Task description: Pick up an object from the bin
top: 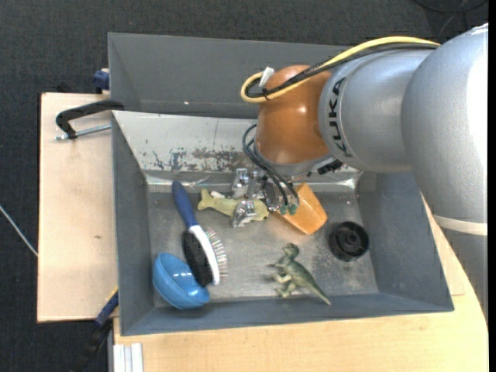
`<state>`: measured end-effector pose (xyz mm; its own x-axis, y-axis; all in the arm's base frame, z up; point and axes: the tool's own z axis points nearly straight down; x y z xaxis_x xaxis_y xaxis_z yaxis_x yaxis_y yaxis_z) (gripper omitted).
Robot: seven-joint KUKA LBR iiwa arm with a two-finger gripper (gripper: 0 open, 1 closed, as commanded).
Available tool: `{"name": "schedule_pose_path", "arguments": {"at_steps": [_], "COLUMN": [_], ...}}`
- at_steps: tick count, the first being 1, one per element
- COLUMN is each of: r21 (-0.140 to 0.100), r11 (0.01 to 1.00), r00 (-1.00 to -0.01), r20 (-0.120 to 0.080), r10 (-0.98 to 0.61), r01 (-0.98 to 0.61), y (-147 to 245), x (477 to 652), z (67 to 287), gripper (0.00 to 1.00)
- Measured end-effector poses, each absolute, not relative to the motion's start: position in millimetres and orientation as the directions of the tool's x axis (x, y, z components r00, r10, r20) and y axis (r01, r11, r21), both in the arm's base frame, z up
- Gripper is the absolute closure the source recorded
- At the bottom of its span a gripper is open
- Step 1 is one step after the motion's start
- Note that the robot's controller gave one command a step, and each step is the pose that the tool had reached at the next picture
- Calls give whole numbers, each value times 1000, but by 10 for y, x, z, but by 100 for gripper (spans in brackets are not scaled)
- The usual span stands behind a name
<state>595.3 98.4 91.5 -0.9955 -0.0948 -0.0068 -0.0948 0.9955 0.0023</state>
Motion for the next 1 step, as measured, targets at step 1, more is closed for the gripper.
{"name": "schedule_pose_path", "arguments": {"at_steps": [1], "r21": [2], "r11": [996], "r00": [-996], "r20": [-9], "r10": [-94], "r01": [-94], "y": [994], "x": [5972], "z": [1078], "gripper": [100]}}
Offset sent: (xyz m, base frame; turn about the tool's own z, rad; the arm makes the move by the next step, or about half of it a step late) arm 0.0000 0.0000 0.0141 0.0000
